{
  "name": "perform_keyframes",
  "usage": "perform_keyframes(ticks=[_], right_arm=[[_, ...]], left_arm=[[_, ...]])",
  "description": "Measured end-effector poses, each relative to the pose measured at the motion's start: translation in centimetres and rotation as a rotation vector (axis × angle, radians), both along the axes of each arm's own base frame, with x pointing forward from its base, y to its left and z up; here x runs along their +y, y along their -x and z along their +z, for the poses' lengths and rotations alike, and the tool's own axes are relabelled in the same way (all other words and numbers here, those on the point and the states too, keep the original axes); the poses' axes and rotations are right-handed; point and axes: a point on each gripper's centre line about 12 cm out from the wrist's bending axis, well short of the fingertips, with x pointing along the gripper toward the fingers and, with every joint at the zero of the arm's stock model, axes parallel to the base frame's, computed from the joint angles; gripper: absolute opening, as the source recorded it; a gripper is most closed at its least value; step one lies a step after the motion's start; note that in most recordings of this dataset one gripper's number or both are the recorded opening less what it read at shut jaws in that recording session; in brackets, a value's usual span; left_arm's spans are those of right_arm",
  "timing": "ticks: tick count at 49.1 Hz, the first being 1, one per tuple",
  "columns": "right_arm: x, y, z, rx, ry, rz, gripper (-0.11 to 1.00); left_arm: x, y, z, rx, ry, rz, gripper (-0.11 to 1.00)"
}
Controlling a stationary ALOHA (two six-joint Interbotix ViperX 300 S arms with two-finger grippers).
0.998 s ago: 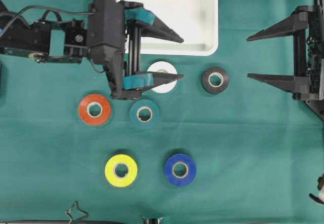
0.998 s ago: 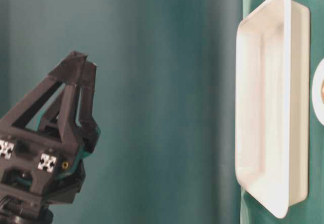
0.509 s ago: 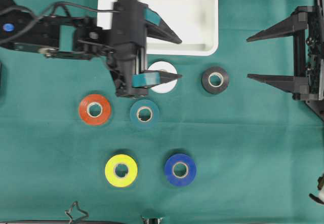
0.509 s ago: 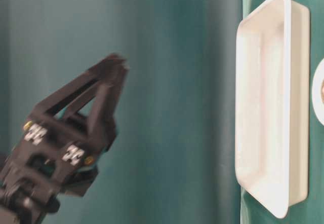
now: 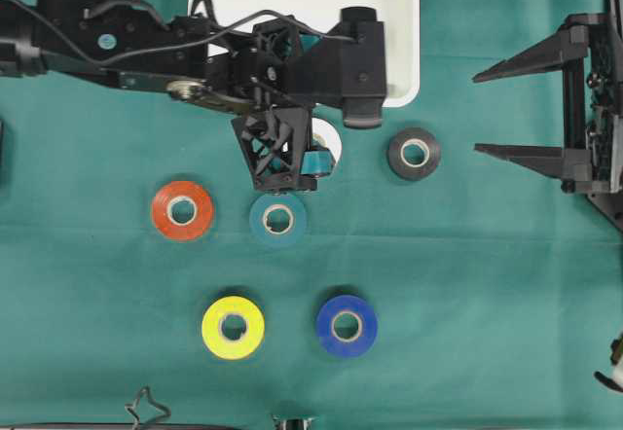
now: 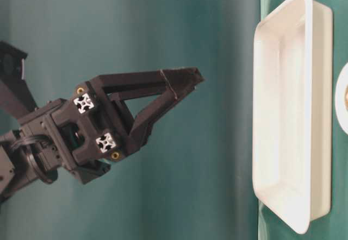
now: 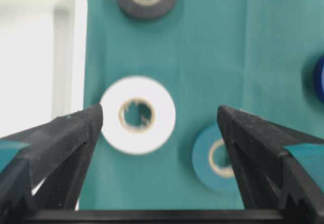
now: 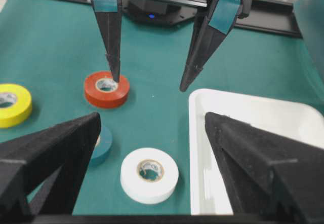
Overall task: Pick up the tape from a random location and place it into the white case.
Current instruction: 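Lower the left gripper and close it inside the white roll's core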
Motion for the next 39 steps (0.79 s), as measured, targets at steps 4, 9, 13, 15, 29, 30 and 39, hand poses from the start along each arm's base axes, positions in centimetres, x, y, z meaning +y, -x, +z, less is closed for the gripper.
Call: perform_keyframes(ticks=[4,9,13,15,29,30,39], right_arm=[[0.0,-0.02,-0.05,0.003,0.0,0.0,0.93],[0.0,-0.04,-0.08,0.005,0.0,0.0,0.93],[0.0,-0.04,-0.08,0.005,0.001,0.0,0.93],[0.0,-0.06,-0.13,0.008,0.0,0.0,0.93],[0.0,-0.07,-0.11,0.009,0.0,0.0,0.93],[0.0,-0.07,-0.12,0.011,0.0,0.0,0.93],[0.0,-0.11,-0.23,0.017,0.0,0.0,0.93]], left_arm=[[0.0,-0.06,0.02,0.035,0.007,0.01,0.99],[-0.05,-0.19,0.02,0.057,0.008,0.011,0.99],[-0.19,-0.25,0.1,0.057,0.007,0.008,0.99],[-0.19,-0.26,0.14,0.057,0.007,0.008,0.99],[-0.18,-0.27,0.06,0.06,0.006,0.008,0.99],[-0.18,-0.27,0.06,0.06,0.006,0.008,0.99],[-0.18,-0.23,0.12,0.06,0.006,0.008,0.99]])
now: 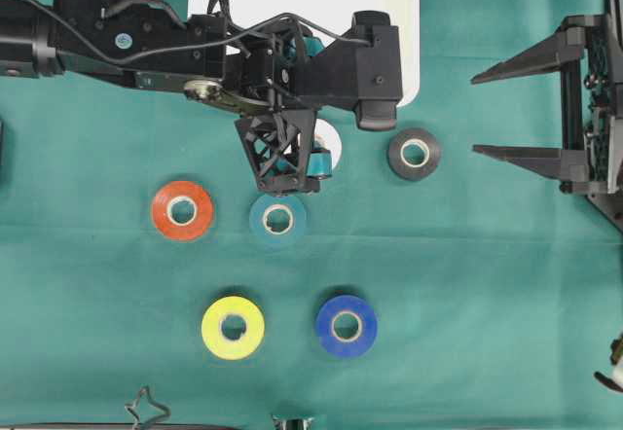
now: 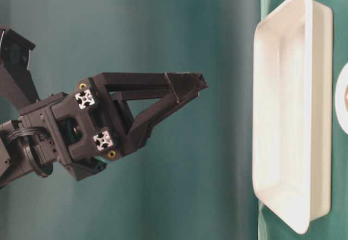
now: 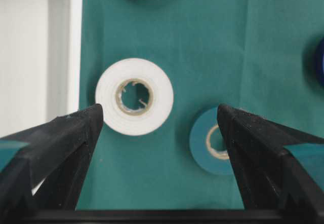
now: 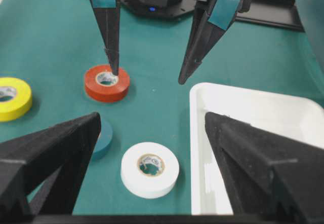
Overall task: Pick up the tape from a random location and place it into the white case.
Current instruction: 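Lower the left gripper and close it inside the white roll's core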
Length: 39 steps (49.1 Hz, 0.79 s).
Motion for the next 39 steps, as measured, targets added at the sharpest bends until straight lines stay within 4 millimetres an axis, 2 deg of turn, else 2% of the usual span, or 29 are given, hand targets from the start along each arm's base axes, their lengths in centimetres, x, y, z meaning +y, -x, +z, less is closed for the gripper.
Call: perform_keyframes(ticks=[15,28,39], right_arm=[[0.0,0.0,0.0,0.0,0.0,0.0,0.93],[0.0,-0.1,-0.1,0.011,0.0,0.0,0.93],[0.0,-0.1,-0.2,0.012,0.001,0.0,0.93]], left_arm=[[0.0,-0.4,0.1,-0.028,0.001,0.0,0.99],[-0.2,-0.9,-3.5,0.008,0.002,-0.001,0.99],[-1.0,-1.2,-4.6,-0.006,0.006,-0.013,0.99]])
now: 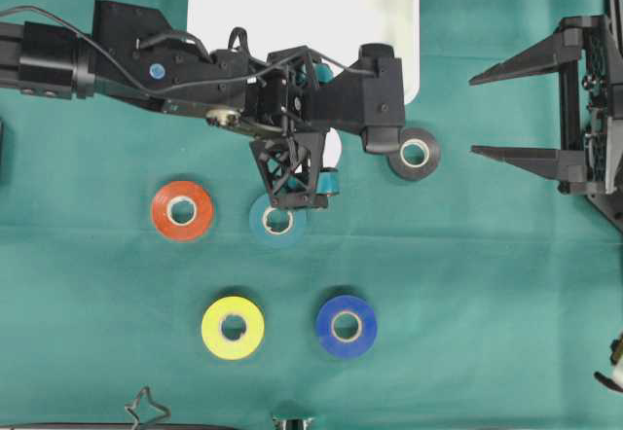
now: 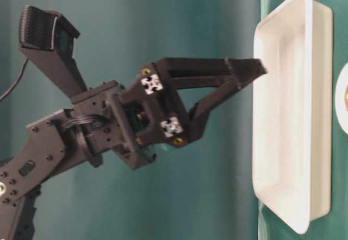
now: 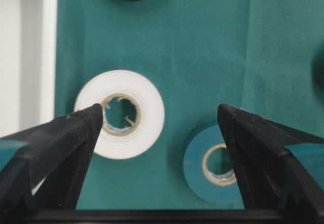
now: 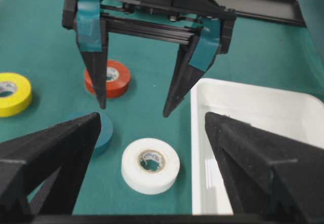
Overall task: Pick up the tape from a random location and place it into the white case.
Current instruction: 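Lower the left gripper and close it inside the white roll's core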
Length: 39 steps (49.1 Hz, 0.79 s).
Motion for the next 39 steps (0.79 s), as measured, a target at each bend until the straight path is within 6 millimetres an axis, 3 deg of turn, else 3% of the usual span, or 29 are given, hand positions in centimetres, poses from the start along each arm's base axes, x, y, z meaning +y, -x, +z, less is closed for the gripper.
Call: perform_keyframes(ticks=[19,39], right_arm=[[0.0,-0.1,-0.1,0.008,-0.002,0.0,0.93],[0.0,-0.1,-0.2,0.012,0.0,0.0,0.93]], left_arm=[[0.0,0.0,-2.8,-0.026,0.0,0.001,0.99],[-0.1,0.0,-8.2,0.038,-0.001,-0.001,0.99]])
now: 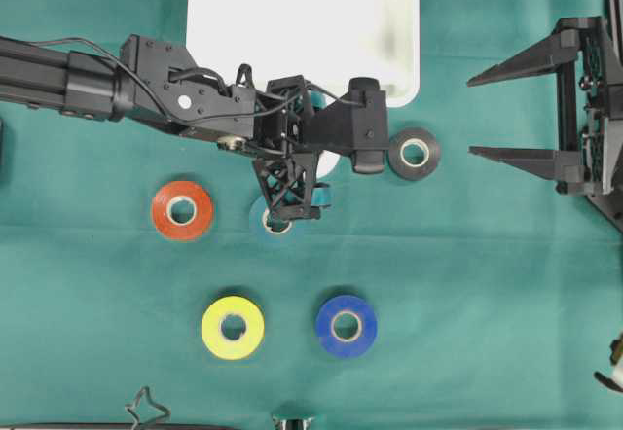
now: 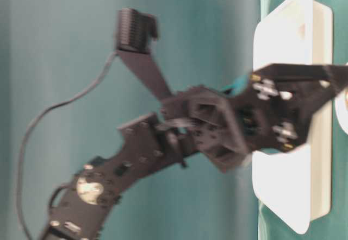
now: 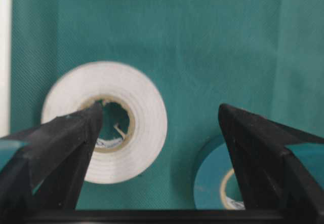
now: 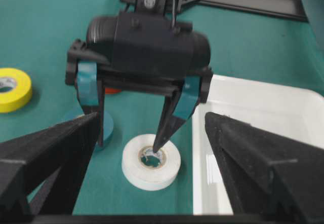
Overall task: Pick up the tape from a random location and place it into the white case.
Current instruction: 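Lower the left gripper and close it inside the white roll's core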
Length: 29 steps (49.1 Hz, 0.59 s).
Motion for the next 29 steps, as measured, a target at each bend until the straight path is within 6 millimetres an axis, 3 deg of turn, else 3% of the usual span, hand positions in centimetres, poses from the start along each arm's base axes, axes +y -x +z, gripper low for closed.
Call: perform_keyframes(ticks=[10,29], right_arm=[[0.0,0.0,-0.2,0.009,-0.002,0.0,0.93],[0.0,-0.1,-0.2,0.012,-0.002,0.0,0.93]], left_arm=[[0.1,0.4,-2.5,0.02,0.0,0.004,0.99],[0.8,0.7,-3.8,0.011,0.0,0.017,0.98]])
